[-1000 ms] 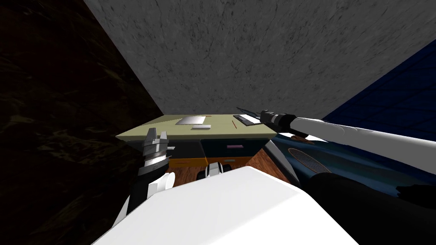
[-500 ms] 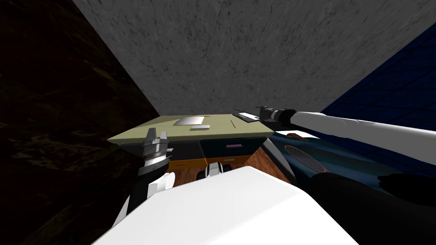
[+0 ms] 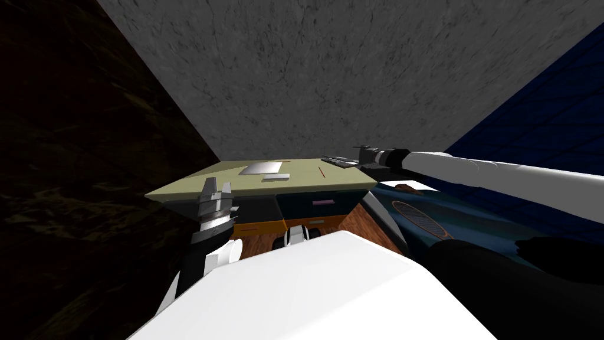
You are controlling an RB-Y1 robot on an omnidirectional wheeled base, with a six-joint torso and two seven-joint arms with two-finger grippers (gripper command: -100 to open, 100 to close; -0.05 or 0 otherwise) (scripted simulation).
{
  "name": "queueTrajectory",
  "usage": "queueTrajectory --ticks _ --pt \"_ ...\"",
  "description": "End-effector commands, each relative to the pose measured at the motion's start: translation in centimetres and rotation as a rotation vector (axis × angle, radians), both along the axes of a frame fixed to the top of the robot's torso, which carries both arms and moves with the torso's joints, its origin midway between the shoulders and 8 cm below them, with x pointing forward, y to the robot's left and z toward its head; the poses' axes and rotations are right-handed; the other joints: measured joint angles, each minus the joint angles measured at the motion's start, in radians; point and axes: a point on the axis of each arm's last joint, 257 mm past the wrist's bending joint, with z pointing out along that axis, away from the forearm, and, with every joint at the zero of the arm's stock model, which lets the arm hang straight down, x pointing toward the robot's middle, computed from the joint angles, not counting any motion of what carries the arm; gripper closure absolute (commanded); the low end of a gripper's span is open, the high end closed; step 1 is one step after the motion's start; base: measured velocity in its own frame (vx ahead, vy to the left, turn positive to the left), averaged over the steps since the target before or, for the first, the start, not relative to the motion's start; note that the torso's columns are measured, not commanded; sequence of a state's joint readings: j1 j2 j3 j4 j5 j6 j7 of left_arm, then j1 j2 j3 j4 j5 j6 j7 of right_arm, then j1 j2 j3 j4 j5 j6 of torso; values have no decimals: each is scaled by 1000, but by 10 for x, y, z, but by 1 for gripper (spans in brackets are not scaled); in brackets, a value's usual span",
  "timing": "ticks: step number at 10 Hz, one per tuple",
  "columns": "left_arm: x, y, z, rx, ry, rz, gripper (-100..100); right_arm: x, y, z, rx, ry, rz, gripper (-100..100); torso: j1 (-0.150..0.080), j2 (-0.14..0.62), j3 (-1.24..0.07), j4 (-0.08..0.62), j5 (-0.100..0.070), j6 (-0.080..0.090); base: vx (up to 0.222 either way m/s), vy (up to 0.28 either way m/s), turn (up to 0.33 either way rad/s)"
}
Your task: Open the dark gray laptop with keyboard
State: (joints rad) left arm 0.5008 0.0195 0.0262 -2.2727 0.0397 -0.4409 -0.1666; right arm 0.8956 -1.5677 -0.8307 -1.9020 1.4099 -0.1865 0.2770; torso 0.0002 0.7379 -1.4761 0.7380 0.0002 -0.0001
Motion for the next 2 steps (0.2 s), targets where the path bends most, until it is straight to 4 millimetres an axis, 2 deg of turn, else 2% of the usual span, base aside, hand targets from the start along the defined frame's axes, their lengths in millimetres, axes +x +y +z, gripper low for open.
queueTrajectory --ticks 1,2 --pt "0 0 0 0 0 0 0 0 0 0 0 0 0 0 0 0 0 0 0 0 0 0 0" --pt "0 0 0 0 0 0 0 0 0 0 0 0 0 0 0 0 0 0 0 0 0 0 0"
